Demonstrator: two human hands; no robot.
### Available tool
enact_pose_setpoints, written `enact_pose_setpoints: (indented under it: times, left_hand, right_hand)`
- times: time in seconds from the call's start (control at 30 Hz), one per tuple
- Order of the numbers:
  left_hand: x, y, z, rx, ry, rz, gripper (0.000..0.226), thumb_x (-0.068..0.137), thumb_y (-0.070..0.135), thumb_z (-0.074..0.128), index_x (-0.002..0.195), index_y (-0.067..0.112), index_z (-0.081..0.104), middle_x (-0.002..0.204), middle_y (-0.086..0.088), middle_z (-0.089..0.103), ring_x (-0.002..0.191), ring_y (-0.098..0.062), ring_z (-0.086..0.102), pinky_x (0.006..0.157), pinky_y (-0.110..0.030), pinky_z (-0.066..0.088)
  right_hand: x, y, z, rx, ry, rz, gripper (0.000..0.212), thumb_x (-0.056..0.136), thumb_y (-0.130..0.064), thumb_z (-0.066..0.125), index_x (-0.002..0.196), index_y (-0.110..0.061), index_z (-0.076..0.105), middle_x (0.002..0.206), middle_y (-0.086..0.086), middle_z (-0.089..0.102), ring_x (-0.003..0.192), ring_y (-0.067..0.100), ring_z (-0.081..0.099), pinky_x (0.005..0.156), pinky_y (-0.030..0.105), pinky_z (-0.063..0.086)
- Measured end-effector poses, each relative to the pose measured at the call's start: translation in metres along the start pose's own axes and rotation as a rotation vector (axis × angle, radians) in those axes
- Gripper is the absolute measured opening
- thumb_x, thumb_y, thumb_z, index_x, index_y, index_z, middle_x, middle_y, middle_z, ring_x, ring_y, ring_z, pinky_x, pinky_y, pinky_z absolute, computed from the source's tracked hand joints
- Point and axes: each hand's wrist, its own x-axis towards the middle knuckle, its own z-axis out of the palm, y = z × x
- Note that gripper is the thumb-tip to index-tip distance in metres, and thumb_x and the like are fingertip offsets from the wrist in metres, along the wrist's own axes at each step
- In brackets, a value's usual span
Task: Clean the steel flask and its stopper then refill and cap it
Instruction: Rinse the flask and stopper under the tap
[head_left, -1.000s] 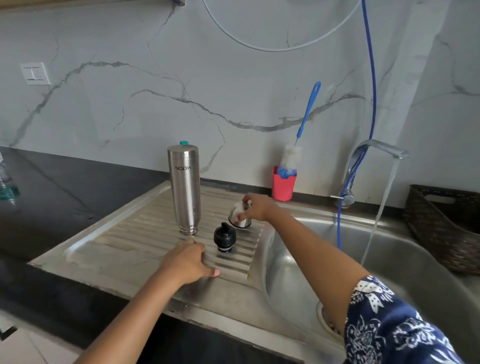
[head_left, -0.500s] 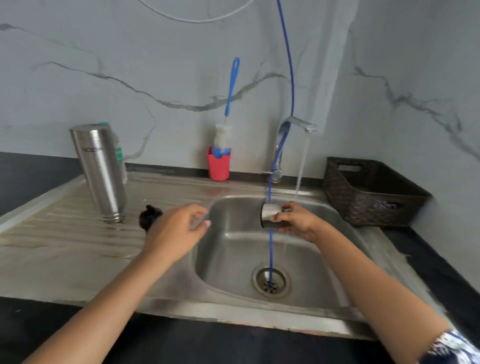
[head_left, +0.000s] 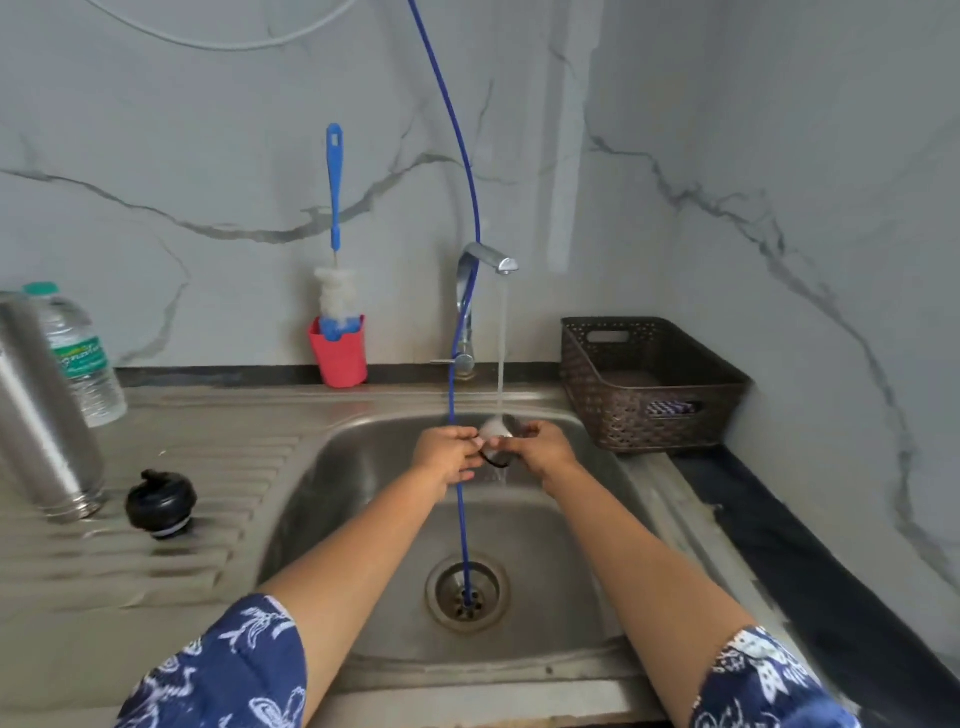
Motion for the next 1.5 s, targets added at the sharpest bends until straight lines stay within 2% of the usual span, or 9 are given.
enact_pose_setpoints:
  times: [0.13, 0.23, 0.37, 0.47, 0.63, 0.8, 1.13, 1.3, 1.5]
  left_hand:
    - [0.010, -0.009, -0.011, -0.091, 0.022, -0.009, 0.035, 0.091, 0.004, 0.062, 0.124, -0.001, 0.057, 0.110, -0.021, 0.065, 0.078, -0.020, 0.063, 0.068, -0.025, 0.050]
    - [0.013, -0.013, -0.015, -0.111, 0.006, 0.003, 0.030, 0.089, 0.007, 0.065, 0.117, -0.001, 0.062, 0.089, -0.012, 0.069, 0.073, -0.015, 0.065, 0.065, -0.023, 0.053]
    - [0.017, -0.011, -0.012, -0.118, -0.012, -0.002, 0.027, 0.087, 0.008, 0.068, 0.112, -0.001, 0.064, 0.070, -0.003, 0.070, 0.067, -0.013, 0.067, 0.057, -0.019, 0.056]
    - [0.020, -0.011, -0.005, -0.127, -0.022, -0.017, 0.027, 0.087, 0.012, 0.068, 0.110, -0.001, 0.062, 0.085, -0.009, 0.070, 0.071, -0.016, 0.068, 0.060, -0.022, 0.056]
    - [0.025, -0.011, -0.004, -0.158, -0.027, -0.087, 0.041, 0.087, 0.034, 0.068, 0.106, -0.001, 0.062, 0.096, -0.013, 0.068, 0.083, -0.022, 0.067, 0.065, -0.024, 0.054]
    - [0.030, -0.014, -0.007, -0.209, -0.033, -0.140, 0.039, 0.080, 0.036, 0.074, 0.094, 0.001, 0.063, 0.089, -0.015, 0.068, 0.078, -0.020, 0.068, 0.061, -0.023, 0.055]
    - [0.035, -0.014, -0.003, -0.280, -0.032, -0.126, 0.028, 0.080, 0.011, 0.075, 0.103, 0.005, 0.061, 0.086, -0.010, 0.064, 0.077, -0.017, 0.062, 0.074, -0.025, 0.052]
    - [0.034, -0.013, -0.002, -0.243, -0.070, -0.017, 0.050, 0.081, -0.002, 0.070, 0.128, 0.006, 0.055, 0.092, -0.007, 0.068, 0.081, -0.015, 0.064, 0.075, -0.024, 0.052]
    - [0.032, -0.014, -0.001, -0.251, -0.127, -0.032, 0.044, 0.089, 0.019, 0.066, 0.130, 0.010, 0.054, 0.122, -0.019, 0.063, 0.102, -0.025, 0.062, 0.088, -0.035, 0.050]
  right_hand:
    - [0.005, 0.000, -0.001, 0.077, -0.080, -0.045, 0.053, 0.067, -0.002, 0.082, 0.115, -0.004, 0.060, 0.102, 0.005, 0.066, 0.100, 0.021, 0.063, 0.089, 0.030, 0.052]
    - [0.001, 0.001, -0.005, 0.166, -0.147, -0.038, 0.048, 0.073, 0.007, 0.073, 0.116, -0.008, 0.059, 0.097, 0.000, 0.064, 0.089, 0.014, 0.060, 0.069, 0.018, 0.047]
    - [0.003, 0.005, -0.013, 0.297, -0.174, 0.000, 0.048, 0.077, 0.007, 0.070, 0.119, -0.013, 0.059, 0.099, -0.001, 0.065, 0.091, 0.017, 0.061, 0.074, 0.025, 0.049]
    - [0.004, 0.004, -0.015, 0.357, -0.163, 0.018, 0.047, 0.080, 0.007, 0.067, 0.120, -0.016, 0.057, 0.104, 0.000, 0.064, 0.084, 0.013, 0.062, 0.060, 0.021, 0.050]
    - [0.008, 0.007, -0.012, 0.334, -0.142, -0.015, 0.057, 0.078, 0.005, 0.070, 0.131, -0.005, 0.054, 0.130, 0.010, 0.059, 0.108, 0.019, 0.059, 0.091, 0.026, 0.048]
    - [0.009, 0.004, -0.009, 0.377, -0.159, -0.035, 0.047, 0.086, 0.005, 0.061, 0.132, 0.000, 0.052, 0.130, 0.013, 0.058, 0.104, 0.017, 0.058, 0.081, 0.019, 0.048]
    - [0.007, 0.001, -0.011, 0.280, -0.197, 0.135, 0.039, 0.096, -0.014, 0.054, 0.134, -0.016, 0.047, 0.114, 0.012, 0.062, 0.086, 0.020, 0.062, 0.066, 0.033, 0.053]
    - [0.006, -0.006, -0.014, 0.268, -0.203, 0.178, 0.011, 0.097, -0.013, 0.051, 0.100, -0.006, 0.060, 0.094, 0.011, 0.065, 0.078, 0.021, 0.064, 0.060, 0.027, 0.058]
    - [0.008, -0.007, -0.019, 0.304, -0.199, 0.193, 0.019, 0.096, -0.022, 0.055, 0.105, -0.006, 0.060, 0.090, 0.013, 0.067, 0.077, 0.021, 0.065, 0.067, 0.028, 0.055]
